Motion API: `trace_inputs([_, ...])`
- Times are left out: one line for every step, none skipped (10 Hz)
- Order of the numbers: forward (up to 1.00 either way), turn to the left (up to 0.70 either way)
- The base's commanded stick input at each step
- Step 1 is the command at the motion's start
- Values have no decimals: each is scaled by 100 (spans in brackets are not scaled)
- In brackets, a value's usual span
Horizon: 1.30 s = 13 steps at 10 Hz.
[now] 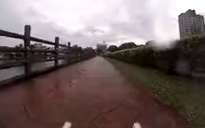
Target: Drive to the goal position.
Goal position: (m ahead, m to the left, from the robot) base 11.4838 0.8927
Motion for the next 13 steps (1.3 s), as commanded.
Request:
trace_inputs([50,0])
trace_inputs([50,0])
trace_inputs([50,0])
trace_inputs([50,0])
trace_inputs([50,0])
trace_inputs([50,0])
trace_inputs([50,0])
trace_inputs([50,0])
trace_inputs([50,0])
trace_inputs([50,0])
trace_inputs([50,0])
trace_inputs([50,0])
trace_inputs([50,0])
